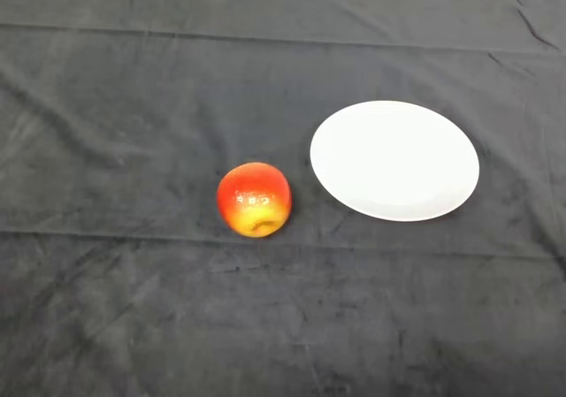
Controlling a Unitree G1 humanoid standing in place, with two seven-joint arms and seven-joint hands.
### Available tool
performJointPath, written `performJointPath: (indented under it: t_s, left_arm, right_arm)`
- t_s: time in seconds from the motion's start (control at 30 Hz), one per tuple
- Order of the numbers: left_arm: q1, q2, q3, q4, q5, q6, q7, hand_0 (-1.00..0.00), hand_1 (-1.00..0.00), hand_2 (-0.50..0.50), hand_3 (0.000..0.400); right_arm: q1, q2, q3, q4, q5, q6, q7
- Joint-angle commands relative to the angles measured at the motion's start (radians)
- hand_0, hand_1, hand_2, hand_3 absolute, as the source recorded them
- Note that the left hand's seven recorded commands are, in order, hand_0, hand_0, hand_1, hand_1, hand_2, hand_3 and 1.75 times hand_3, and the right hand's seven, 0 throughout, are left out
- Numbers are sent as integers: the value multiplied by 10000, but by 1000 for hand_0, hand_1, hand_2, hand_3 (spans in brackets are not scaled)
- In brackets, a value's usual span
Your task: Move the apple to the plate
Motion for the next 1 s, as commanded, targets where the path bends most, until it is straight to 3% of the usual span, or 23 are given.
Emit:
performJointPath:
  t_s: [0.03,0.63,1.0]
  left_arm:
    - [-512,537,-91,420,188,-171,112,0,0,0,0]
    - [-724,402,-441,380,720,-593,676,0,0,0,0]
    - [-1272,-58,-1009,337,1076,-580,398,0,0,0,0]
  right_arm:
    - [-291,-215,-166,283,-14,30,47]
    - [-294,-218,-169,291,-16,29,52]
    - [-295,-219,-171,294,-18,28,54]
